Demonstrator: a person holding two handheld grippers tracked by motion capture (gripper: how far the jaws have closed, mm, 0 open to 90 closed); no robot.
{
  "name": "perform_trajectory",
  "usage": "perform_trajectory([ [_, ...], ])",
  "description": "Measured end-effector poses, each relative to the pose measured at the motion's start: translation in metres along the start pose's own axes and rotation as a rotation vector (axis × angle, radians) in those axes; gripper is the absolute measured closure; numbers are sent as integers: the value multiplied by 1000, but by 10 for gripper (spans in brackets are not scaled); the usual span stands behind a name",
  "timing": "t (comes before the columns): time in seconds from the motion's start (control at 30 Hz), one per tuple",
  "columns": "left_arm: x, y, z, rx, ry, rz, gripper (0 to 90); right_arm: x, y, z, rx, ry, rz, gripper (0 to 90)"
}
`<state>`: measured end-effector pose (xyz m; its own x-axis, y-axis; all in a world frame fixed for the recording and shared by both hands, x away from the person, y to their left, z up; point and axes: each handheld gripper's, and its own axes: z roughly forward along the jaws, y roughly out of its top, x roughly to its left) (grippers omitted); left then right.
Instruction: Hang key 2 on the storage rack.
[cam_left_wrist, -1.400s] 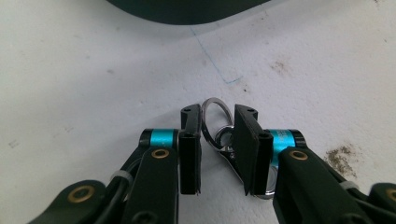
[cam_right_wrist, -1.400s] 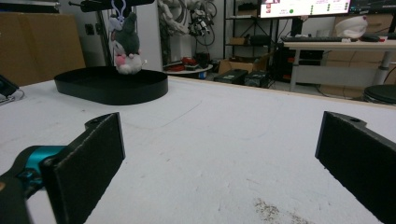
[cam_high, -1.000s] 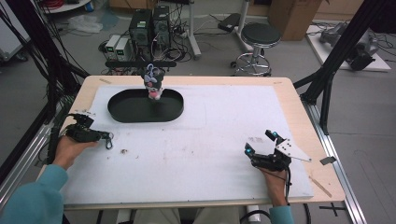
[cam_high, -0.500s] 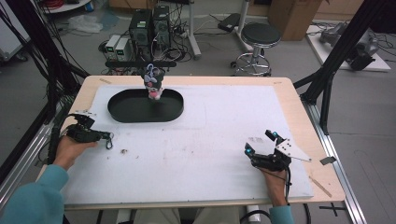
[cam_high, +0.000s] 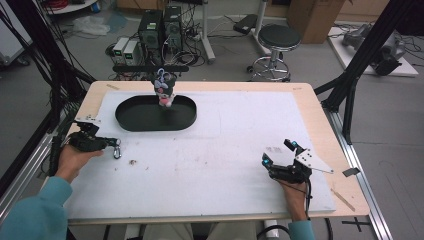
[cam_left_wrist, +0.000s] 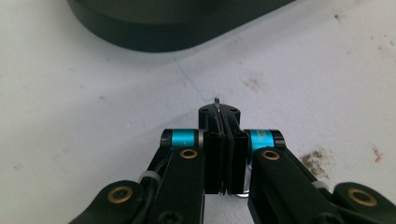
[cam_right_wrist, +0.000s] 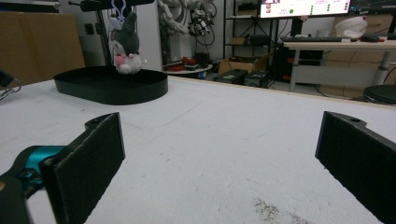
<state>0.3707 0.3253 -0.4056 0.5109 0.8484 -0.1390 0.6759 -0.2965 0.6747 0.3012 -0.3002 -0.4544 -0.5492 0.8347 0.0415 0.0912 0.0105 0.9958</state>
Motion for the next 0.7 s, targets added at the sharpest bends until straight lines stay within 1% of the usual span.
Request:
perform_trajectory([
  [0.1, -2, 6, -5, -24, -1, 8, 882, 0, 0, 0, -2, -1, -5, 6],
  [0.17, -3, 11, -9, -49, -9, 6, 882, 0, 0, 0, 2, 0, 0, 6],
  [0.2, -4, 14, -11, -52, -7, 13, 882, 0, 0, 0, 0, -2, -6, 6],
  [0.23, -5, 16, -12, -54, -7, 18, 882, 1, 0, 0, 4, 0, 2, 6],
  [0.27, -7, 19, -14, -72, -7, 17, 882, 1, 0, 0, 3, 0, 2, 6],
  [0.5, -14, 37, -26, -117, -13, 41, 882, 1, 0, 0, 2, 1, -2, 6],
  [0.57, -16, 43, -30, -126, -8, 52, 882, 1, 0, 0, 3, 2, -5, 6],
  [0.7, -18, 56, -39, -161, -4, 52, 882, 0, 0, 0, 0, 1, -5, 6],
])
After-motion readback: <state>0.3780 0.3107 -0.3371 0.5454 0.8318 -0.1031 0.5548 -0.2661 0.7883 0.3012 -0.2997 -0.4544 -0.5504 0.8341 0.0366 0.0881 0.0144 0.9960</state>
